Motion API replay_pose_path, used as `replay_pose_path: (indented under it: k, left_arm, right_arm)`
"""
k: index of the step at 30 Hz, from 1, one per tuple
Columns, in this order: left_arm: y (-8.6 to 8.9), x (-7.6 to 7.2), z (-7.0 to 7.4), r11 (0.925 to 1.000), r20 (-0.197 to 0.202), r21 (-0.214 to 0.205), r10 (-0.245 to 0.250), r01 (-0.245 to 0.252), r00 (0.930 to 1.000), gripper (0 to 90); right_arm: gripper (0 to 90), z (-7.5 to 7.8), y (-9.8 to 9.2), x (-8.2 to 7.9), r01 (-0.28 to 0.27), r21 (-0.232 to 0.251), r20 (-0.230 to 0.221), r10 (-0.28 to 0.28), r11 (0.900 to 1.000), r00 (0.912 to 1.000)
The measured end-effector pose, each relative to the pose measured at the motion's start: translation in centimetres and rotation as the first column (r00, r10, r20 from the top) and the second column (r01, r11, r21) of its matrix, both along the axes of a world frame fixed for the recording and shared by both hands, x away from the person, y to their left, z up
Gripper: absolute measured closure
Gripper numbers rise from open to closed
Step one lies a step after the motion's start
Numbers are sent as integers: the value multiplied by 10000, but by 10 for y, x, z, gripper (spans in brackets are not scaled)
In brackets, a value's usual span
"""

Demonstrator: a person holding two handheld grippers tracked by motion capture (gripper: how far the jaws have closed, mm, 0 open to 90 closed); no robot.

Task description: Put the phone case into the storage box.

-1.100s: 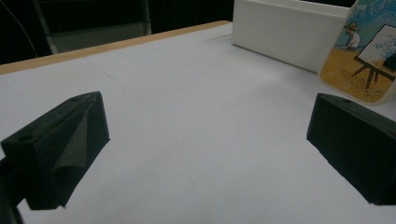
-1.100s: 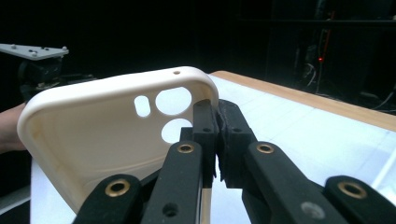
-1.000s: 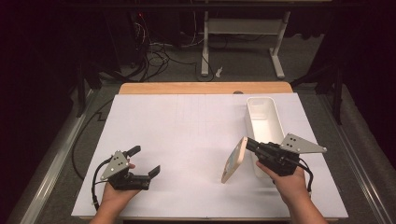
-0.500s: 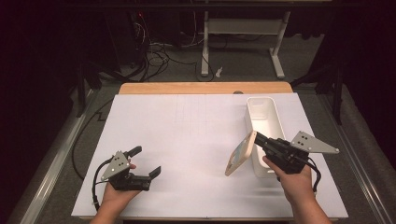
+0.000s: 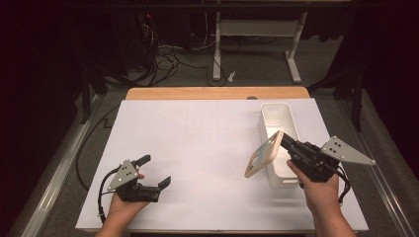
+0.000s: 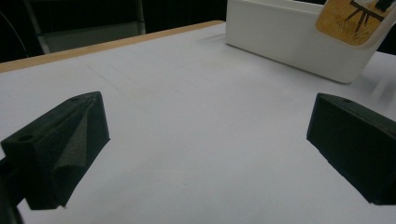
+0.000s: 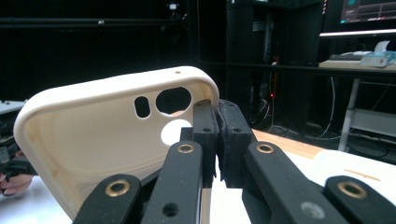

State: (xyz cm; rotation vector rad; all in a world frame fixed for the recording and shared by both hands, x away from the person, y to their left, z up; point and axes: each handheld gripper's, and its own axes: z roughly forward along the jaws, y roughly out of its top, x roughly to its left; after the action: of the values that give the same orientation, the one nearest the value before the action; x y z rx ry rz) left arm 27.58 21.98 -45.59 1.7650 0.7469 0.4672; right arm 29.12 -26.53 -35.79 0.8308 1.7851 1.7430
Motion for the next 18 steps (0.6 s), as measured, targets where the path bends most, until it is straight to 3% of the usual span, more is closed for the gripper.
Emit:
replay_pose_path:
  k: [18]
  left_arm:
    - [-1, 0, 0, 9999, -14, 18, -113, 113, 9999, 3]
  right_arm:
    - [881, 15, -24, -5, 854, 400, 495, -874, 9955, 9949]
